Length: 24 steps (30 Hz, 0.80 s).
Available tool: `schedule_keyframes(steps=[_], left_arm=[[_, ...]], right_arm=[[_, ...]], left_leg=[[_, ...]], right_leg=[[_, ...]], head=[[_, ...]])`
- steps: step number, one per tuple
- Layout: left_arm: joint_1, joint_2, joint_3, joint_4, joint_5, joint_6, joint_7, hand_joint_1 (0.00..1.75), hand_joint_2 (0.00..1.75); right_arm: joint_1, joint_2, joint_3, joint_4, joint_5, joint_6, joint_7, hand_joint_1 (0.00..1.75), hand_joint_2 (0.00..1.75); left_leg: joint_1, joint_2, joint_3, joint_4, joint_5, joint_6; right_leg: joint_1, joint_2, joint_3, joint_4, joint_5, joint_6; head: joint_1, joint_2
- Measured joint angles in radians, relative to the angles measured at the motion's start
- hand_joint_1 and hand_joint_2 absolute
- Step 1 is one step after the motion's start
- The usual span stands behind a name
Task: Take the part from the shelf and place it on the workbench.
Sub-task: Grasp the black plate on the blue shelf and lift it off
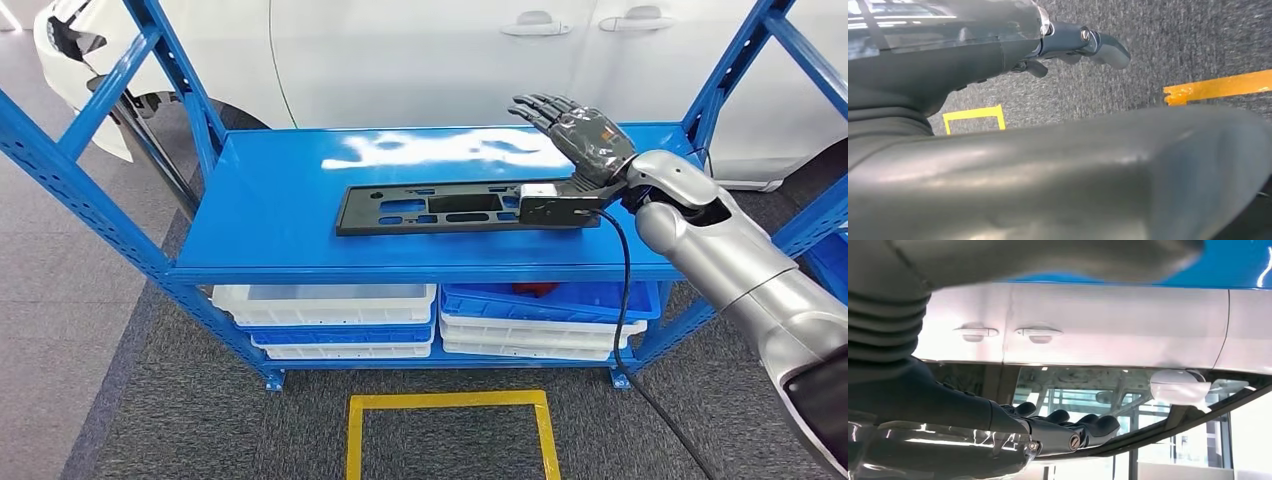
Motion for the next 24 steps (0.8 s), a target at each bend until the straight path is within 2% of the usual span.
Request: schedule_keyframes(steps=[1, 2, 3, 4, 5, 8, 9, 10, 11, 13, 14, 15, 16, 17, 19, 20, 22, 24], left_arm=[[0.001, 0.000, 0.000, 0.000, 0.000, 0.000, 0.000, 0.00, 0.00], [0.001, 0.000, 0.000, 0.000, 0.001, 0.000, -0.001, 0.00, 0.00], [0.000, 0.000, 0.000, 0.000, 0.002, 0.000, -0.001, 0.00, 0.00], [0.000, 0.000, 0.000, 0.000, 0.002, -0.001, -0.002, 0.00, 0.00], [0.000, 0.000, 0.000, 0.000, 0.002, -0.002, -0.003, 0.00, 0.00], [0.001, 0.000, 0.000, 0.000, 0.002, -0.005, -0.006, 0.00, 0.00], [0.000, 0.000, 0.000, 0.000, 0.002, -0.007, -0.008, 0.00, 0.00], [0.000, -0.001, 0.000, 0.000, 0.002, -0.009, -0.010, 0.00, 0.00], [0.000, -0.001, 0.000, 0.000, 0.002, -0.012, -0.012, 0.00, 0.00], [0.000, -0.001, 0.000, 0.000, 0.002, -0.015, -0.014, 0.00, 0.00], [0.000, -0.001, 0.000, 0.000, 0.002, -0.016, -0.014, 0.00, 0.00], [0.001, -0.001, 0.000, 0.000, 0.003, -0.016, -0.014, 0.00, 0.00], [0.001, -0.002, 0.000, 0.000, 0.003, -0.016, -0.014, 0.00, 0.00], [0.001, -0.003, 0.000, 0.000, 0.003, -0.015, -0.014, 0.00, 0.00], [0.001, -0.004, 0.000, 0.000, 0.005, -0.014, -0.014, 0.00, 0.00], [0.001, -0.004, 0.000, 0.000, 0.005, -0.014, -0.013, 0.00, 0.00], [0.003, -0.004, 0.000, 0.000, 0.006, -0.014, -0.012, 0.00, 0.00], [0.004, -0.004, 0.000, 0.000, 0.007, -0.014, -0.012, 0.00, 0.00]], right_arm=[[0.000, 0.002, 0.001, 0.001, 0.001, -0.001, 0.000, 0.00, 1.75], [-0.001, 0.004, 0.002, 0.003, 0.003, -0.002, 0.000, 0.00, 1.75], [-0.002, 0.005, 0.002, 0.004, 0.003, -0.003, 0.000, 0.00, 1.75], [-0.003, 0.007, 0.003, 0.005, 0.004, -0.005, 0.000, 0.00, 1.75], [-0.003, 0.008, 0.003, 0.006, 0.004, -0.006, 0.000, 0.00, 1.75], [-0.005, 0.010, 0.006, 0.008, 0.005, -0.008, 0.000, 0.00, 1.75], [-0.007, 0.011, 0.006, 0.009, 0.005, -0.008, 0.000, 0.00, 1.75], [-0.010, 0.011, 0.006, 0.010, 0.005, -0.008, 0.000, 0.00, 1.75], [-0.013, 0.011, 0.007, 0.011, 0.005, -0.008, 0.000, 0.00, 1.75], [-0.016, 0.011, 0.012, 0.017, 0.005, -0.007, 0.000, 0.00, 1.75], [-0.016, 0.012, 0.015, 0.021, 0.005, -0.006, 0.000, 0.00, 1.75], [-0.017, 0.013, 0.018, 0.025, 0.004, -0.005, 0.000, 0.00, 1.75], [-0.020, 0.013, 0.020, 0.028, 0.004, -0.004, 0.000, 0.00, 1.75], [-0.024, 0.014, 0.021, 0.030, 0.004, -0.004, 0.000, 0.00, 1.75], [-0.036, 0.016, 0.022, 0.033, 0.003, -0.002, 0.000, 0.00, 1.75], [-0.041, 0.017, 0.024, 0.034, 0.004, -0.002, 0.000, 0.00, 1.75], [-0.048, 0.019, 0.031, 0.038, 0.010, -0.001, -0.001, 0.00, 1.75], [-0.057, 0.020, 0.039, 0.040, 0.027, -0.003, -0.001, 0.00, 1.75]], left_leg=[[0.000, 0.000, 0.019, -0.047, 0.034, 0.003], [-0.001, 0.000, 0.052, -0.120, 0.073, 0.008], [-0.003, 0.000, 0.086, -0.189, 0.101, 0.014], [-0.005, 0.000, 0.111, -0.240, 0.117, 0.019], [-0.007, -0.001, 0.125, -0.268, 0.121, 0.023], [-0.008, -0.002, 0.131, -0.283, 0.122, 0.036], [-0.005, -0.002, 0.134, -0.289, 0.125, 0.043], [-0.003, -0.002, 0.137, -0.295, 0.128, 0.048], [-0.003, -0.001, 0.138, -0.298, 0.130, 0.051], [-0.005, -0.001, 0.138, -0.298, 0.130, 0.055], [-0.006, -0.001, 0.138, -0.297, 0.129, 0.055], [-0.006, -0.002, 0.138, -0.295, 0.128, 0.055], [-0.006, -0.002, 0.138, -0.292, 0.126, 0.054], [-0.006, -0.002, 0.138, -0.288, 0.124, 0.052], [-0.008, -0.003, 0.135, -0.278, 0.118, 0.045], [-0.010, -0.004, 0.133, -0.275, 0.116, 0.041], [-0.011, -0.004, 0.131, -0.274, 0.116, 0.033], [-0.010, -0.003, 0.126, -0.265, 0.107, 0.021]], right_leg=[[0.000, 0.001, 0.003, 0.000, -0.002, 0.001], [0.000, 0.001, 0.006, 0.000, -0.004, 0.003], [0.002, 0.001, 0.008, 0.000, -0.006, 0.006], [0.003, 0.001, 0.010, 0.000, -0.007, 0.011], [0.004, 0.001, 0.010, -0.001, -0.008, 0.016], [0.004, 0.000, 0.013, -0.004, -0.009, 0.033], [0.003, 0.000, 0.008, 0.008, -0.020, 0.037], [0.003, 0.000, -0.006, 0.041, -0.042, 0.040], [0.002, 0.001, -0.031, 0.095, -0.072, 0.042], [0.001, 0.001, -0.096, 0.230, -0.130, 0.045], [0.001, 0.001, -0.118, 0.272, -0.139, 0.046], [0.001, 0.001, -0.122, 0.276, -0.128, 0.047], [0.000, 0.000, -0.106, 0.239, -0.098, 0.046], [-0.001, 0.000, -0.074, 0.170, -0.059, 0.045], [0.002, 0.001, -0.015, 0.045, -0.011, 0.040], [0.004, 0.001, -0.001, 0.014, -0.004, 0.036], [0.007, 0.003, -0.001, 0.005, -0.004, 0.026], [0.003, 0.002, 0.001, 0.001, 0.000, 0.016]], head=[[0.000, 0.000], [0.000, 0.000], [0.000, 0.000], [0.000, 0.000], [0.000, 0.000], [0.000, 0.000], [0.000, 0.000], [0.000, 0.000], [0.000, 0.000], [0.000, 0.000], [0.000, 0.000], [0.000, 0.000], [0.000, 0.000], [0.000, 0.000], [0.000, 0.000], [0.000, 0.000], [0.000, 0.000], [0.000, 0.000]])
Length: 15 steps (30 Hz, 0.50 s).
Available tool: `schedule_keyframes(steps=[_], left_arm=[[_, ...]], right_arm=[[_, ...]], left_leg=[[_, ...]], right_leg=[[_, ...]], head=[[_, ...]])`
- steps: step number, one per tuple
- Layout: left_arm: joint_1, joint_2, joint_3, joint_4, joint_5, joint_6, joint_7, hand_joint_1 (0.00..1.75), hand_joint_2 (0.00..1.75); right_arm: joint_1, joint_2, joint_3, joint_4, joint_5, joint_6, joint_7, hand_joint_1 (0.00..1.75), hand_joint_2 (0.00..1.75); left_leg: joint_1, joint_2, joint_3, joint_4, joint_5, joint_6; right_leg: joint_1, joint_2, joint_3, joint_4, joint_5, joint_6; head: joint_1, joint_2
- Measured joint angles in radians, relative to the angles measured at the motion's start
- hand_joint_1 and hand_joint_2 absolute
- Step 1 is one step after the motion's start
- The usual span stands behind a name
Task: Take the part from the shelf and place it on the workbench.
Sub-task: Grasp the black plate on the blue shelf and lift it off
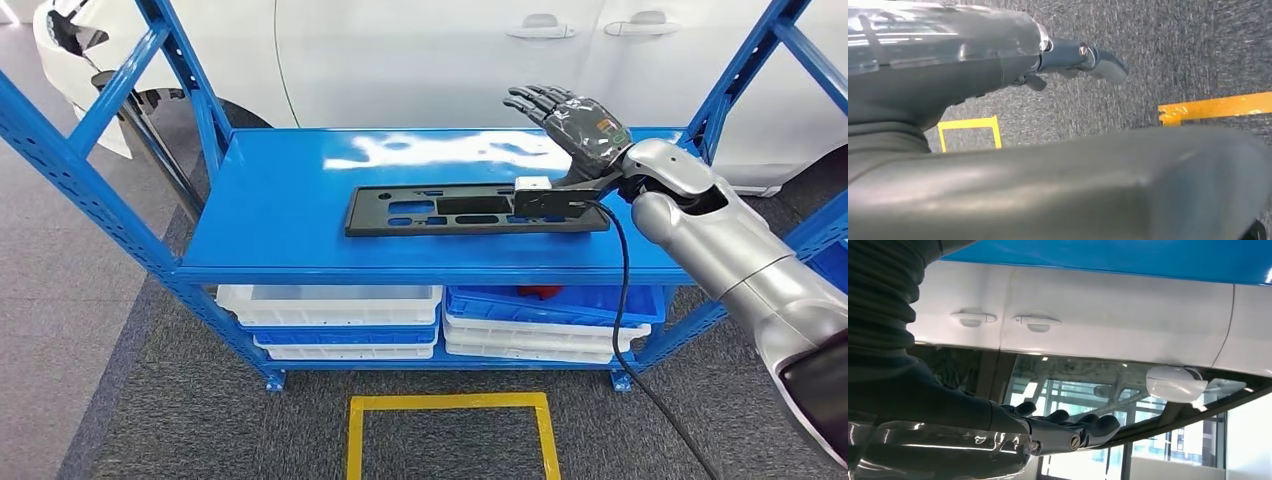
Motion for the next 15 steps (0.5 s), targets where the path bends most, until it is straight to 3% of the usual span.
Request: schedule_keyframes(steps=[2, 4, 6, 7, 9, 11, 15], left_arm=[[0.000, 0.000, 0.000, 0.000, 0.000, 0.001, 0.000, 0.00, 0.00], [0.001, 0.000, 0.000, 0.000, 0.000, 0.002, 0.000, 0.00, 0.00], [0.003, -0.001, 0.000, 0.000, 0.000, 0.000, 0.000, 0.00, 0.00], [0.004, -0.001, 0.000, 0.000, 0.000, 0.000, 0.000, 0.00, 0.00], [0.004, -0.001, 0.000, 0.000, 0.000, 0.000, 0.000, 0.00, 0.00], [0.003, -0.001, 0.000, 0.000, 0.000, 0.000, -0.001, 0.00, 0.00], [0.005, -0.002, 0.000, 0.000, -0.001, -0.001, -0.002, 0.00, 0.00]], right_arm=[[-0.010, 0.003, 0.010, 0.002, 0.020, -0.002, 0.002, 0.00, 1.75], [-0.015, 0.006, 0.026, 0.006, 0.040, -0.003, 0.005, 0.00, 1.75], [-0.015, 0.008, 0.049, 0.014, 0.056, -0.004, 0.008, 0.00, 1.75], [-0.016, 0.010, 0.061, 0.018, 0.062, -0.004, 0.008, 0.00, 1.75], [-0.017, 0.013, 0.078, 0.025, 0.066, -0.004, 0.010, 0.00, 1.75], [-0.019, 0.015, 0.091, 0.031, 0.066, -0.005, 0.012, 0.00, 1.75], [-0.020, 0.015, 0.111, 0.041, 0.054, -0.011, 0.024, 0.00, 1.75]], left_leg=[[0.003, 0.001, -0.031, 0.071, -0.044, -0.012], [0.007, 0.002, -0.092, 0.204, -0.105, -0.021], [0.011, 0.002, -0.127, 0.274, -0.116, -0.024], [0.012, 0.002, -0.116, 0.251, -0.094, -0.024], [0.012, 0.003, -0.052, 0.118, -0.029, -0.017], [0.009, 0.002, 0.000, 0.012, 0.003, -0.008], [0.008, 0.002, 0.012, -0.018, 0.010, 0.016]], right_leg=[[-0.004, -0.002, 0.002, -0.004, 0.003, -0.010], [-0.004, -0.003, 0.002, -0.004, 0.002, -0.014], [-0.003, -0.003, 0.002, -0.004, 0.002, -0.014], [-0.003, -0.003, 0.003, -0.003, 0.002, -0.014], [-0.003, -0.002, 0.005, -0.002, 0.000, -0.010], [0.000, -0.002, 0.005, -0.002, -0.002, -0.001], [0.000, -0.002, 0.004, -0.004, -0.004, 0.023]], head=[[0.000, 0.000], [0.000, 0.000], [0.000, 0.000], [0.000, 0.000], [0.000, 0.000], [0.000, 0.000], [0.000, 0.000]])
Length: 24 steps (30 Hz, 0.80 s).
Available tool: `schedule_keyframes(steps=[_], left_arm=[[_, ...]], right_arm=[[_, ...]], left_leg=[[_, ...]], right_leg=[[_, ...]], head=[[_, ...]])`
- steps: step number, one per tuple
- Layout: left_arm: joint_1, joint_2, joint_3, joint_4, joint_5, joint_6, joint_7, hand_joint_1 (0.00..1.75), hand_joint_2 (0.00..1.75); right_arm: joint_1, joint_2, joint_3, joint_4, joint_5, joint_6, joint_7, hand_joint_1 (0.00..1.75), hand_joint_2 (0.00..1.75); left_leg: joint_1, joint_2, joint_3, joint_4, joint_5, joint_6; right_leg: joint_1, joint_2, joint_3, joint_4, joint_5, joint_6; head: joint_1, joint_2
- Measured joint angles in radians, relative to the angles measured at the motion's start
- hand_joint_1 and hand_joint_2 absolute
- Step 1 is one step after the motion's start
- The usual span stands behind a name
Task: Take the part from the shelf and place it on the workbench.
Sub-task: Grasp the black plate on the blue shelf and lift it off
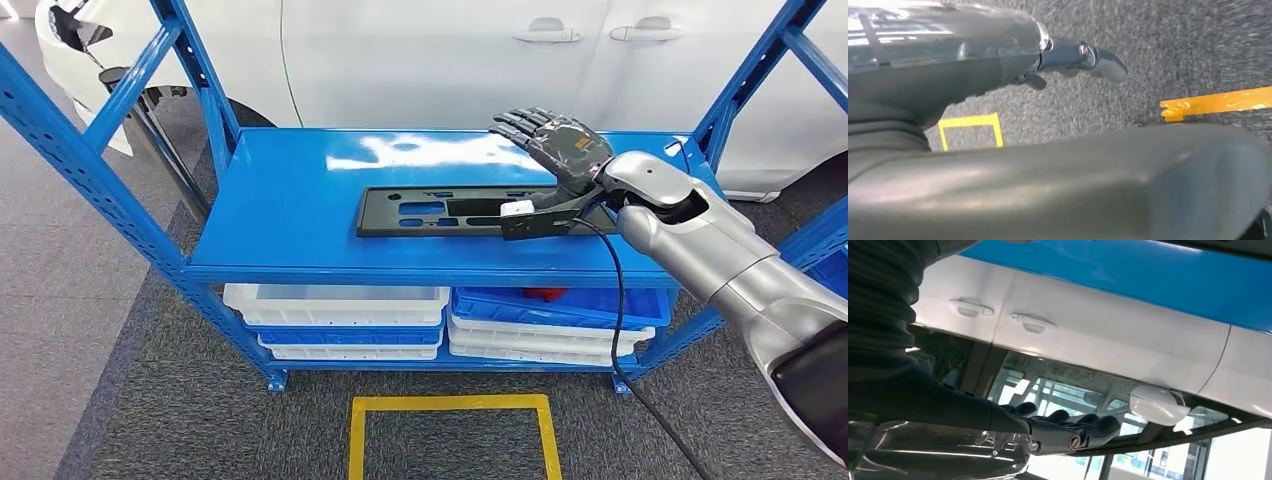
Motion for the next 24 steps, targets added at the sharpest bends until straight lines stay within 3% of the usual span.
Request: schedule_keyframes(steps=[2, 4, 5, 6, 7, 8, 10, 12, 16, 17, 20, 21, 22, 24], left_arm=[[-0.001, -0.001, 0.000, 0.000, -0.002, 0.000, -0.001, 0.00, 0.00], [-0.001, -0.001, 0.000, 0.000, -0.004, 0.000, -0.001, 0.00, 0.00], [0.000, -0.001, 0.000, 0.000, -0.005, 0.000, -0.001, 0.00, 0.00], [0.001, -0.001, 0.000, 0.000, -0.006, 0.000, -0.001, 0.00, 0.00], [0.001, -0.002, 0.000, 0.000, -0.006, 0.000, -0.001, 0.00, 0.00], [0.001, -0.002, 0.000, 0.000, -0.006, 0.000, -0.001, 0.00, 0.00], [0.000, -0.003, 0.000, 0.000, -0.007, 0.000, -0.001, 0.00, 0.00], [-0.001, -0.004, 0.000, 0.000, -0.007, 0.000, -0.002, 0.00, 0.00], [-0.003, -0.005, 0.000, 0.000, -0.006, 0.000, -0.004, 0.00, 0.00], [-0.004, -0.005, 0.000, 0.000, -0.005, 0.000, -0.004, 0.00, 0.00], [-0.002, -0.006, 0.000, 0.000, -0.004, 0.000, -0.003, 0.00, 0.00], [-0.001, -0.007, 0.000, 0.000, -0.004, 0.000, -0.003, 0.00, 0.00], [0.000, -0.007, 0.000, 0.000, -0.003, 0.000, -0.002, 0.00, 0.00], [0.000, -0.007, 0.000, 0.000, -0.003, 0.000, -0.001, 0.00, 0.00]], right_arm=[[-0.002, -0.005, 0.001, 0.000, -0.019, 0.000, 0.004, 0.00, 1.75], [-0.003, -0.015, 0.001, 0.000, -0.033, 0.001, 0.006, 0.00, 1.75], [-0.003, -0.020, 0.001, 0.000, -0.036, 0.002, 0.006, 0.00, 1.75], [-0.003, -0.025, 0.001, 0.000, -0.038, 0.005, 0.006, 0.00, 1.75], [-0.002, -0.028, 0.001, 0.000, -0.039, 0.009, 0.006, 0.00, 1.75], [-0.003, -0.030, 0.001, 0.000, -0.040, 0.014, 0.006, 0.00, 1.75], [-0.004, -0.033, 0.002, 0.000, -0.041, 0.026, 0.004, 0.00, 1.75], [-0.004, -0.033, 0.007, 0.001, -0.039, 0.034, 0.001, 0.00, 1.75], [0.009, -0.017, 0.031, 0.029, -0.032, 0.020, -0.012, 0.00, 1.75], [0.015, -0.007, 0.037, 0.042, -0.031, 0.013, -0.015, 0.00, 1.75], [0.041, 0.023, 0.052, 0.086, -0.030, -0.012, -0.025, 0.00, 1.75], [0.051, 0.034, 0.057, 0.103, -0.030, -0.021, -0.027, 0.00, 1.75], [0.062, 0.045, 0.062, 0.118, -0.030, -0.029, -0.029, 0.00, 1.75], [0.079, 0.066, 0.068, 0.146, -0.028, -0.044, -0.031, 0.00, 1.75]], left_leg=[[0.002, 0.001, 0.004, -0.010, 0.006, 0.012], [-0.001, 0.001, 0.003, -0.011, 0.007, 0.017], [-0.002, 0.001, 0.003, -0.010, 0.006, 0.018], [-0.003, 0.001, 0.003, -0.009, 0.006, 0.019], [-0.004, 0.001, 0.003, -0.008, 0.005, 0.019], [-0.004, 0.001, 0.004, -0.006, 0.004, 0.018], [-0.006, 0.000, 0.002, 0.001, -0.002, 0.012], [-0.009, 0.000, -0.001, 0.006, -0.005, 0.004], [-0.008, 0.000, -0.006, 0.021, -0.020, -0.016], [-0.007, 0.001, -0.021, 0.054, -0.041, -0.022], [0.001, 0.001, -0.107, 0.236, -0.123, -0.035], [0.003, 0.001, -0.127, 0.274, -0.129, -0.037], [0.004, 0.001, -0.128, 0.274, -0.117, -0.038], [0.006, 0.002, -0.080, 0.171, -0.054, -0.034]], right_leg=[[-0.002, 0.000, -0.025, 0.057, -0.039, 0.007], [-0.003, 0.000, -0.086, 0.188, -0.102, 0.009], [-0.003, 0.000, -0.116, 0.247, -0.122, 0.010], [-0.003, 0.000, -0.132, 0.278, -0.123, 0.011], [-0.003, 0.000, -0.130, 0.267, -0.106, 0.011], [-0.003, 0.000, -0.108, 0.219, -0.073, 0.009], [-0.001, 0.000, -0.044, 0.080, -0.010, 0.004], [0.004, 0.000, -0.011, 0.008, 0.010, -0.004], [0.001, 0.000, -0.006, -0.005, 0.014, -0.025], [-0.002, -0.001, -0.003, -0.009, 0.016, -0.030], [-0.003, -0.003, -0.002, -0.010, 0.016, -0.036], [-0.003, -0.002, -0.002, -0.009, 0.015, -0.036], [-0.003, -0.002, -0.002, -0.009, 0.015, -0.036], [-0.003, 0.000, -0.001, -0.007, 0.014, -0.034]], head=[[0.000, 0.000], [0.000, 0.000], [0.000, 0.000], [0.000, 0.000], [0.000, 0.000], [0.000, 0.000], [0.000, 0.000], [0.000, 0.000], [0.000, 0.000], [0.000, 0.000], [0.000, 0.000], [0.000, 0.000], [0.000, 0.000], [0.000, 0.000]])
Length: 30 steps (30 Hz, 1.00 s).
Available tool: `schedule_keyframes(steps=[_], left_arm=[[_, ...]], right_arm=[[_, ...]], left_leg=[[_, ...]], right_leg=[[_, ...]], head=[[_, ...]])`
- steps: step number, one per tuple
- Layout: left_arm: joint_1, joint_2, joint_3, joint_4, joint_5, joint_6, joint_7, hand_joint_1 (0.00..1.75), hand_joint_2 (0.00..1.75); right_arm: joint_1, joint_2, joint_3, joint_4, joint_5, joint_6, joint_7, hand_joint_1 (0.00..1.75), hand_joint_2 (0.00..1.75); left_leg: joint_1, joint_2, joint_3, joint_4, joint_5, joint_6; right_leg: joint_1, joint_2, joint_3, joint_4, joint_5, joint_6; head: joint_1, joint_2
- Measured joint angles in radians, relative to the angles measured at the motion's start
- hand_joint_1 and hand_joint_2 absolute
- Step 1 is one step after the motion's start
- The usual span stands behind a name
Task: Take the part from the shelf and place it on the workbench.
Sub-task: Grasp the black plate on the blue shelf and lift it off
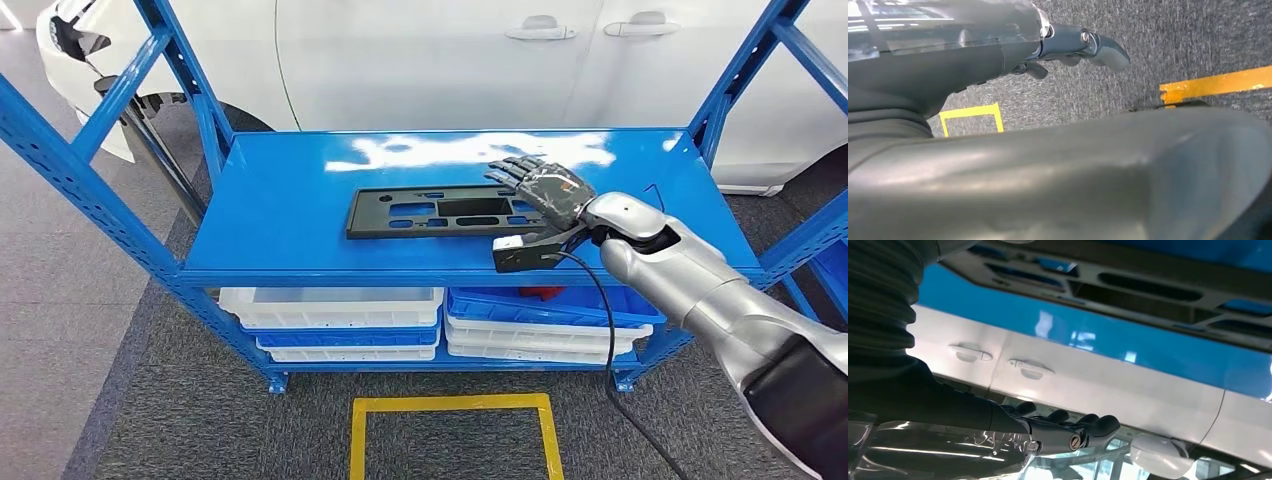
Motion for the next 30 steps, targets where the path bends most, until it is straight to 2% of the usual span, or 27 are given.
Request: schedule_keyframes(steps=[2, 3, 6, 7, 8, 9, 11, 12, 13, 14, 16, 17, 18, 20, 22, 23, 24, 26, 27, 28, 29, 30], left_arm=[[-0.002, 0.000, 0.000, 0.000, -0.002, 0.000, 0.001, 0.00, 0.00], [-0.002, 0.000, 0.000, 0.000, -0.003, -0.001, 0.001, 0.00, 0.00], [0.000, 0.000, 0.000, 0.000, -0.006, -0.002, 0.002, 0.00, 0.00], [0.000, -0.001, 0.000, 0.000, -0.007, -0.003, 0.002, 0.00, 0.00], [-0.001, -0.001, 0.000, 0.000, -0.008, -0.003, 0.002, 0.00, 0.00], [-0.002, -0.001, 0.000, 0.000, -0.010, -0.004, 0.002, 0.00, 0.00], [-0.002, -0.001, 0.000, 0.000, -0.013, -0.005, 0.001, 0.00, 0.00], [-0.001, -0.002, 0.000, 0.000, -0.014, -0.006, 0.001, 0.00, 0.00], [-0.001, -0.002, 0.000, 0.000, -0.014, -0.006, 0.000, 0.00, 0.00], [-0.001, -0.002, 0.000, 0.000, -0.014, -0.006, -0.001, 0.00, 0.00], [-0.002, -0.002, 0.000, 0.000, -0.014, -0.006, -0.003, 0.00, 0.00], [-0.002, -0.002, 0.000, 0.000, -0.015, -0.006, -0.003, 0.00, 0.00], [-0.003, -0.003, 0.000, 0.000, -0.015, -0.006, -0.004, 0.00, 0.00], [-0.003, -0.003, 0.000, 0.000, -0.017, -0.006, -0.003, 0.00, 0.00], [-0.003, -0.003, 0.000, 0.000, -0.019, -0.006, -0.002, 0.00, 0.00], [-0.004, -0.003, 0.000, 0.000, -0.020, -0.006, -0.002, 0.00, 0.00], [-0.004, -0.003, 0.000, 0.000, -0.021, -0.006, -0.002, 0.00, 0.00], [-0.004, -0.003, 0.000, 0.000, -0.022, -0.006, -0.002, 0.00, 0.00], [-0.004, -0.003, 0.000, 0.000, -0.022, -0.006, -0.002, 0.00, 0.00], [-0.004, -0.003, 0.000, 0.000, -0.022, -0.006, -0.001, 0.00, 0.00], [-0.004, -0.004, 0.000, 0.000, -0.022, -0.006, -0.001, 0.00, 0.00], [-0.004, -0.004, 0.000, 0.000, -0.022, -0.006, -0.001, 0.00, 0.00]], right_arm=[[0.011, 0.019, 0.002, 0.025, 0.002, -0.012, 0.000, 0.00, 1.75], [0.016, 0.027, 0.002, 0.037, 0.004, -0.016, 0.001, 0.00, 1.75], [0.033, 0.043, 0.002, 0.063, 0.007, -0.027, 0.002, 0.00, 1.75], [0.038, 0.046, 0.002, 0.070, 0.008, -0.032, 0.003, 0.00, 1.75], [0.042, 0.049, 0.002, 0.076, 0.009, -0.037, 0.005, 0.00, 1.75], [0.048, 0.051, 0.002, 0.082, 0.011, -0.042, 0.007, 0.00, 1.75], [0.063, 0.056, 0.003, 0.095, 0.017, -0.050, 0.011, 0.00, 1.75], [0.073, 0.060, 0.003, 0.102, 0.022, -0.052, 0.013, 0.00, 1.75], [0.082, 0.064, 0.004, 0.109, 0.027, -0.054, 0.014, 0.00, 1.75], [0.088, 0.069, 0.004, 0.115, 0.032, -0.057, 0.014, 0.00, 1.75], [0.091, 0.078, 0.003, 0.126, 0.042, -0.065, 0.015, 0.00, 1.75], [0.091, 0.083, 0.003, 0.131, 0.049, -0.071, 0.016, 0.00, 1.75], [0.091, 0.088, 0.002, 0.137, 0.058, -0.076, 0.018, 0.00, 1.75], [0.091, 0.105, 0.002, 0.155, 0.085, -0.089, 0.024, 0.00, 1.75], [0.091, 0.130, 0.002, 0.180, 0.114, -0.101, 0.031, 0.00, 1.75], [0.090, 0.143, 0.001, 0.193, 0.125, -0.105, 0.033, 0.00, 1.75], [0.090, 0.157, 0.001, 0.205, 0.133, -0.108, 0.035, 0.00, 1.75], [0.090, 0.183, 0.001, 0.229, 0.144, -0.111, 0.039, 0.00, 1.75], [0.091, 0.195, 0.001, 0.240, 0.148, -0.111, 0.040, 0.00, 1.75], [0.092, 0.204, 0.001, 0.250, 0.149, -0.112, 0.042, 0.00, 1.75], [0.093, 0.212, 0.001, 0.257, 0.150, -0.114, 0.043, 0.00, 1.75], [0.093, 0.219, 0.001, 0.263, 0.151, -0.116, 0.043, 0.00, 1.75]], left_leg=[[-0.002, 0.000, 0.061, -0.125, 0.044, 0.009], [-0.004, -0.001, 0.076, -0.157, 0.051, 0.013], [-0.006, -0.003, 0.080, -0.172, 0.054, 0.029], [-0.005, -0.003, 0.082, -0.177, 0.057, 0.036], [-0.004, -0.003, 0.084, -0.182, 0.061, 0.042], [-0.004, -0.002, 0.085, -0.186, 0.064, 0.046], [-0.007, -0.002, 0.085, -0.187, 0.064, 0.050], [-0.008, -0.002, 0.085, -0.186, 0.064, 0.051], [-0.009, -0.002, 0.085, -0.184, 0.063, 0.052], [-0.009, -0.003, 0.085, -0.182, 0.062, 0.051], [-0.009, -0.003, 0.084, -0.176, 0.058, 0.047], [-0.011, -0.003, 0.083, -0.172, 0.056, 0.043], [-0.012, -0.003, 0.081, -0.170, 0.054, 0.039], [-0.013, -0.003, 0.080, -0.170, 0.053, 0.029], [-0.012, -0.002, 0.078, -0.163, 0.046, 0.018], [-0.011, -0.002, 0.069, -0.142, 0.031, 0.012], [-0.010, -0.001, 0.051, -0.099, 0.004, 0.006], [-0.005, -0.001, -0.009, 0.034, -0.061, -0.003], [-0.003, -0.001, -0.036, 0.092, -0.082, -0.006], [-0.002, -0.001, -0.049, 0.117, -0.083, -0.007], [0.000, -0.001, -0.043, 0.104, -0.065, -0.008], [0.001, 0.000, -0.017, 0.048, -0.031, -0.007]], right_leg=[[0.003, 0.001, 0.000, 0.002, -0.002, 0.007], [0.004, 0.001, -0.001, 0.002, -0.002, 0.012], [0.004, -0.001, -0.001, 0.000, -0.002, 0.030], [0.002, -0.001, -0.005, 0.009, -0.010, 0.035], [0.001, -0.001, -0.017, 0.036, -0.029, 0.038], [-0.001, -0.001, -0.040, 0.086, -0.058, 0.041], [-0.001, 0.000, -0.103, 0.220, -0.118, 0.044], [-0.001, 0.000, -0.127, 0.267, -0.130, 0.044], [-0.001, 0.000, -0.134, 0.278, -0.123, 0.044], [-0.001, 0.000, -0.120, 0.247, -0.098, 0.043], [0.000, 0.000, -0.055, 0.113, -0.034, 0.037], [0.002, 0.000, -0.026, 0.053, -0.013, 0.032], [0.005, 0.000, -0.010, 0.019, -0.004, 0.028], [0.011, 0.001, -0.006, 0.005, -0.002, 0.019], [0.006, 0.001, -0.004, 0.001, 0.002, 0.008], [0.003, 0.001, -0.002, -0.003, 0.004, 0.002], [0.001, 0.000, -0.001, -0.005, 0.005, -0.003], [0.001, 0.001, -0.001, -0.005, 0.005, -0.007], [0.001, 0.001, -0.001, -0.005, 0.005, -0.007], [0.001, 0.001, -0.002, -0.004, 0.005, -0.007], [0.001, 0.001, -0.001, -0.003, 0.004, -0.007], [0.001, 0.001, 0.000, -0.003, 0.004, -0.005]], head=[[0.000, 0.000], [0.000, 0.000], [0.000, 0.000], [0.000, 0.000], [0.000, 0.000], [0.000, 0.000], [0.000, 0.000], [0.000, 0.000], [0.000, 0.000], [0.000, 0.000], [0.000, 0.000], [0.000, 0.000], [0.000, 0.000], [0.000, 0.000], [0.000, 0.000], [0.000, 0.000], [0.000, 0.000], [0.000, 0.000], [0.000, 0.000], [0.000, 0.000], [0.000, 0.000], [0.000, 0.000]])
